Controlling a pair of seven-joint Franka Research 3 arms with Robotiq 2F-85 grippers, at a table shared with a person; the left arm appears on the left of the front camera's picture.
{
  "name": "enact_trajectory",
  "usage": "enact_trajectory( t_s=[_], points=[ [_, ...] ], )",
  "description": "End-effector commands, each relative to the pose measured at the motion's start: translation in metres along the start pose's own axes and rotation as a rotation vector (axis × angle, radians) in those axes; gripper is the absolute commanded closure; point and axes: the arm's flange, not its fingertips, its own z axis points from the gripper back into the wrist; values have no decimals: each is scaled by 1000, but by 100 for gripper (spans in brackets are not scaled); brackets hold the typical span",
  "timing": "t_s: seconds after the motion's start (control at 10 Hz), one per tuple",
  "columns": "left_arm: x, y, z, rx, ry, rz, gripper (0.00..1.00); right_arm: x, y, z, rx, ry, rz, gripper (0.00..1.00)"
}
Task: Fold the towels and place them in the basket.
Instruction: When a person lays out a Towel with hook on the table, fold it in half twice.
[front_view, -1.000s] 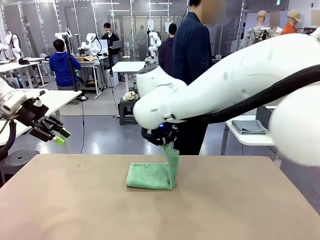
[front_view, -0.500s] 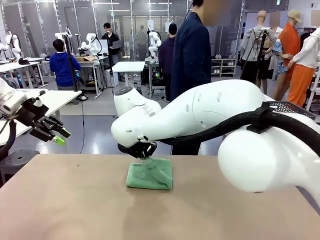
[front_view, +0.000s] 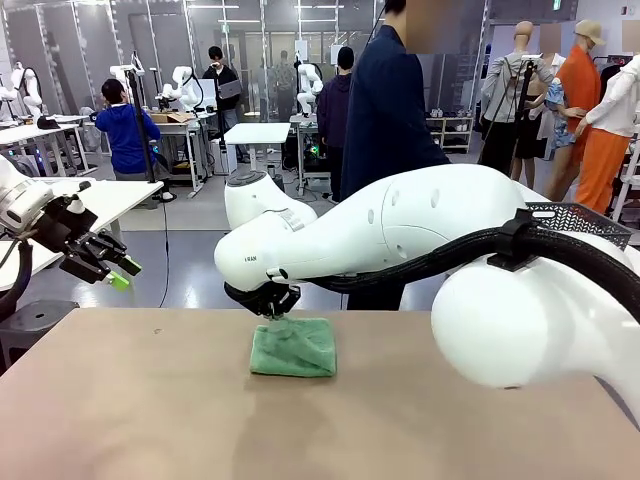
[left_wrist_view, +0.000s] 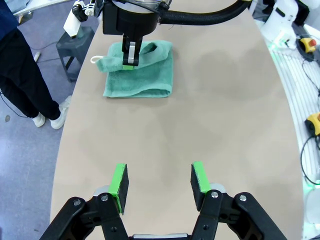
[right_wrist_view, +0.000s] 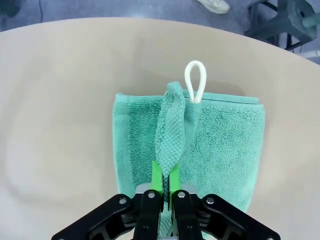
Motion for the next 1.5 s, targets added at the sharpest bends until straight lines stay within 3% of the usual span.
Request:
enact_trajectory(
  t_s=[0.0, 0.3, 0.4, 0.5, 0.6, 0.7, 0.8, 0.9, 1.0, 1.4],
  points=[
    [2, -1, 1, 7, 7, -1, 36, -2, 6, -4, 38, -7, -42, 100],
    [2, -1, 1, 7, 7, -1, 36, -5, 8, -3, 54, -21, -43, 100],
    [2, -1, 1, 7, 7, -1, 36, -5, 8, -3, 61, -11, -50, 75],
    [2, -1, 1, 7, 7, -1, 36, -6, 8, -4, 62, -9, -55, 74],
    [2, -1, 1, 7, 7, -1, 36, -7, 6, -4, 64, -10, -61, 55],
    [2, -1, 1, 7, 7, -1, 36, -8, 5, -2, 67, -12, -64, 54],
    [2, -1, 1, 7, 7, -1, 36, -8, 3, 1, 67, -12, -60, 35],
    [2, -1, 1, 7, 7, -1, 36, -10, -1, 9, 81, -8, -56, 34],
    [2, -1, 1, 7, 7, -1, 36, -11, -8, 20, 86, -2, -42, 15],
    [2, -1, 1, 7, 7, -1, 36, -35, -108, 75, 208, 160, 100, 15]
  ],
)
